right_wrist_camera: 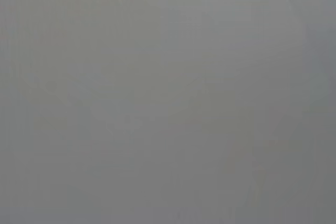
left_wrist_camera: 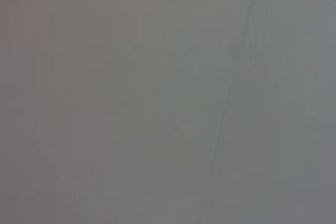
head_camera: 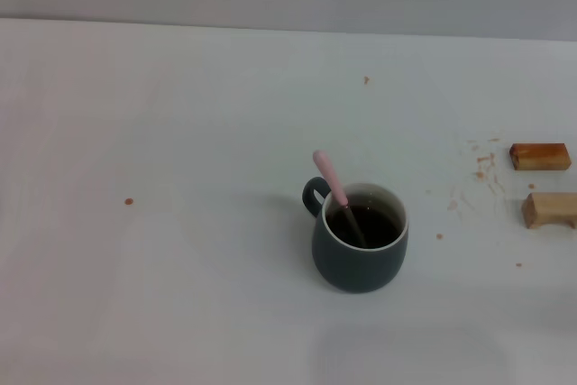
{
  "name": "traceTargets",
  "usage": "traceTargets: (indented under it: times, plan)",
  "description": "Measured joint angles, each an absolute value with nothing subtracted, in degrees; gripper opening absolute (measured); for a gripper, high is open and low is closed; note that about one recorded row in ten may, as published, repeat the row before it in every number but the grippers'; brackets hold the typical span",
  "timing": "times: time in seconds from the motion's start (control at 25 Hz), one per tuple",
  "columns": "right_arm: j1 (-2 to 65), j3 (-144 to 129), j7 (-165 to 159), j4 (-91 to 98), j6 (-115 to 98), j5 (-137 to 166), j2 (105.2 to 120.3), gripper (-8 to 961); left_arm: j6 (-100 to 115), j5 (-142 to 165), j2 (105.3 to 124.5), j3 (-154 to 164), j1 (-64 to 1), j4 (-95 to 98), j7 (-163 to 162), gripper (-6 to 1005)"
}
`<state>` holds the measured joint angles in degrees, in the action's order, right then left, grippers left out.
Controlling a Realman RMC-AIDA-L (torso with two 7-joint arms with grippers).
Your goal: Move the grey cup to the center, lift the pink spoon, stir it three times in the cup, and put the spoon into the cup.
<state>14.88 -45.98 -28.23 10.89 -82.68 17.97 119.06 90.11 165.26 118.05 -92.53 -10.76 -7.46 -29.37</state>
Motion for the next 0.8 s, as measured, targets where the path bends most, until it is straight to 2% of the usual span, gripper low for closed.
traceTargets:
  times: [0.36, 0.6, 0.8]
  plan:
    - [15.91, -45.87, -28.06, 8.8, -82.6, 17.84, 119.09, 467, 91.05, 165.24, 118.17, -92.88, -10.63, -7.33, -29.34, 543]
    - [16.88, -46.4, -28.38, 8.41, -83.38, 18.0, 119.21, 466, 91.41, 165.42, 118.14, -92.63, -11.07, -7.47, -29.32, 773]
    - [18.47, -46.56, -28.52, 6.01, -84.02, 18.2, 119.21, 465, 91.49, 165.44, 118.13, -92.44, -11.31, -7.47, -29.3, 827]
